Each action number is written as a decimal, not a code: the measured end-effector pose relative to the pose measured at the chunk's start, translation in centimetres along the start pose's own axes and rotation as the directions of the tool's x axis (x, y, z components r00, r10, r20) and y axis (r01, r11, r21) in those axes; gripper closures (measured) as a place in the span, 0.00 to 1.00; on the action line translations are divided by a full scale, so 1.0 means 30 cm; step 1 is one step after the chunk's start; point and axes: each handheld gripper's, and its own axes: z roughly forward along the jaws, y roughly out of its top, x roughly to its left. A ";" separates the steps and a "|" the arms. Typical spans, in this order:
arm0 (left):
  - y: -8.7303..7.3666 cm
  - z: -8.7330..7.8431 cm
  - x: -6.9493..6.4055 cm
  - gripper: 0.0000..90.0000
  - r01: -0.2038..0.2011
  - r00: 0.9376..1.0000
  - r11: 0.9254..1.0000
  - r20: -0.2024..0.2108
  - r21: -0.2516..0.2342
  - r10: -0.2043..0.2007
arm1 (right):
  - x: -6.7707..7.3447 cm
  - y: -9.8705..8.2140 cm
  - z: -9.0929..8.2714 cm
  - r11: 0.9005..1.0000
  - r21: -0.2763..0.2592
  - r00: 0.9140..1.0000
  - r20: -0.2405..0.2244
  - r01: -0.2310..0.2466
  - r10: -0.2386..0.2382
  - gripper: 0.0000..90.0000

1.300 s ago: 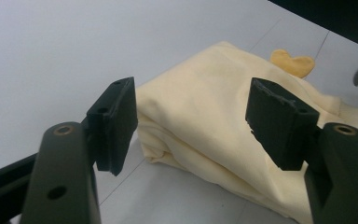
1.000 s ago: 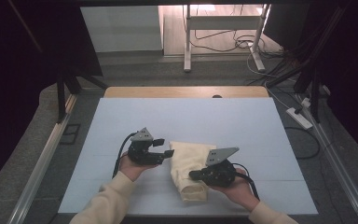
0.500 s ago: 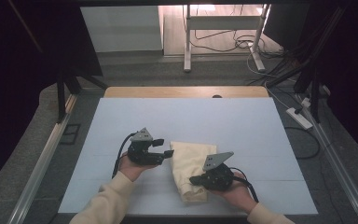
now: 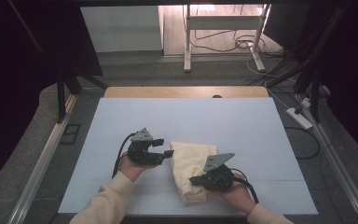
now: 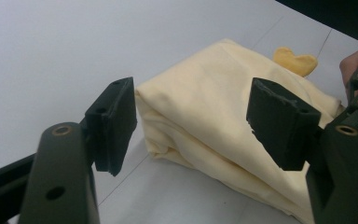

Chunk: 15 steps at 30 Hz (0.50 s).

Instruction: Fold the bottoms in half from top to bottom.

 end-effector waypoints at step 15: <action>-0.001 -0.010 0.008 0.37 0.007 1.000 1.000 -0.006 -0.006 -0.007 | -0.068 0.006 -0.166 0.979 -0.198 0.988 0.137 -0.048 0.076 0.80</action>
